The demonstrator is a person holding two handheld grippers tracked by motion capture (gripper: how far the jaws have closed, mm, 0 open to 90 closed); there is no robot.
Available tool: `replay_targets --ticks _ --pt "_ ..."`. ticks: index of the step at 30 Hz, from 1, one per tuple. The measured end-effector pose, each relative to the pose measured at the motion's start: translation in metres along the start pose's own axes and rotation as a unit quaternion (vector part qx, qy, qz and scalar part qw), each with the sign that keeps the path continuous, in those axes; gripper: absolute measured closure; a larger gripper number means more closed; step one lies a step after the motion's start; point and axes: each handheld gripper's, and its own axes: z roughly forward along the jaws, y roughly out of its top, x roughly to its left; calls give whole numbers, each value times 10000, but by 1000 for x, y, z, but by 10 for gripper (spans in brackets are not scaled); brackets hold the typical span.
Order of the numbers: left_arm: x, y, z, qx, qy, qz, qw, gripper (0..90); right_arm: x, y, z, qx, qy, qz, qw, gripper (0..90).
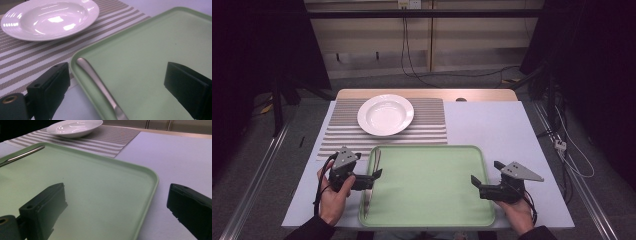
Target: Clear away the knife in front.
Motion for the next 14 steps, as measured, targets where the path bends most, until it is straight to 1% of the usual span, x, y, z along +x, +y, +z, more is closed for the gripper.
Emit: replay_targets --ticks 3,4,7,9,11,12,13,14 --pt "2 -5 -5 -20 77 -34 10000 62 0 0 0 -3 -7 14 10000 21" --pt "3 -7 -6 -86 130 -84 9998 61 0 0 0 -1 -11 12 10000 21" --pt "5 -10 -12 -224 264 -102 9993 57 -1 0 -1 -12 -15 16 10000 21" --pt "5 -11 -13 -288 242 -265 9989 57 0 0 -1 -11 -28 9 10000 21" --pt "4 -11 -13 -249 241 -174 9992 57 0 0 -1 -10 -26 7 10000 21" --pt "3 -11 -12 -226 203 -178 9994 57 0 0 -1 -7 -26 6 10000 21" --pt "3 -11 -11 -209 171 -136 9995 57 0 0 -1 -11 -23 1 10000 21" --pt "2 -12 -11 -217 168 -162 9995 57 0 0 -1 -9 -21 -1 10000 21"
